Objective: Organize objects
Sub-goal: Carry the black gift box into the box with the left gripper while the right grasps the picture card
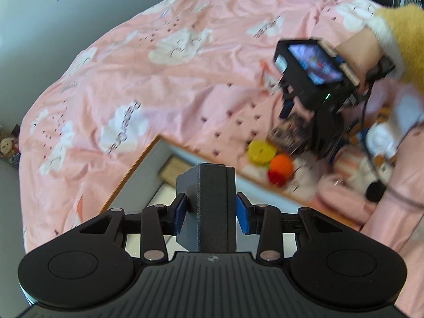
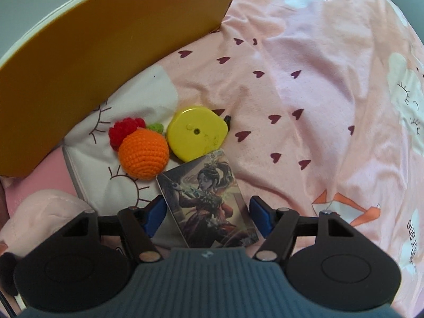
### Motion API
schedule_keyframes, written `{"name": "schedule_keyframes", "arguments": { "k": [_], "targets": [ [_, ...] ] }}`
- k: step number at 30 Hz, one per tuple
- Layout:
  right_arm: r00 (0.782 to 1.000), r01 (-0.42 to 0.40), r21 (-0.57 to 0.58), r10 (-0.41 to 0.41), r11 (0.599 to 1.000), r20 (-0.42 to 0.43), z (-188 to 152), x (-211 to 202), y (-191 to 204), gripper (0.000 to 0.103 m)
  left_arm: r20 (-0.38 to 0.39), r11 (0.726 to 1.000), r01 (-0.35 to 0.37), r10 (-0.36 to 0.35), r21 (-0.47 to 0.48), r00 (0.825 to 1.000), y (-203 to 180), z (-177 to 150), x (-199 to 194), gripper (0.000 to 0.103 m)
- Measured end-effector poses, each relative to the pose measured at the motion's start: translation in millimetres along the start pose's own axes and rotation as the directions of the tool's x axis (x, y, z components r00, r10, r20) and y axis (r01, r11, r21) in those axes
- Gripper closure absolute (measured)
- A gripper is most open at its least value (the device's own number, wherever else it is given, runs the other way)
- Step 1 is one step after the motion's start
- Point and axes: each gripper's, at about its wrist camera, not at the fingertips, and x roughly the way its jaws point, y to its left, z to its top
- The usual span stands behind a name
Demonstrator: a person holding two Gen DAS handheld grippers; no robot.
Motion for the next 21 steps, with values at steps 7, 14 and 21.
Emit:
{"name": "schedule_keyframes", "arguments": {
  "k": [7, 14, 21],
  "targets": [
    [1.000, -0.005, 0.016, 0.006, 1.000, -0.011, 0, 6, -3, 0.032, -0.049, 0.992, -0.031, 0.037, 0.126, 0.998, 7, -36, 22, 0.058],
    [0.999, 0.004, 0.018, -0.004, 1.000, -0.034, 4, 6, 1, 0.034, -0.118, 0.959, -0.070, 0.106, 0.276, 0.987, 7, -63, 54, 0.059],
    [0.999, 0.021, 0.100, -0.017, 0.995, -0.035, 0, -23, -5, 0.036, -0.123, 0.912, -0.088, 0.148, 0.401, 0.981, 0, -77, 74, 0.059]
  ]
}}
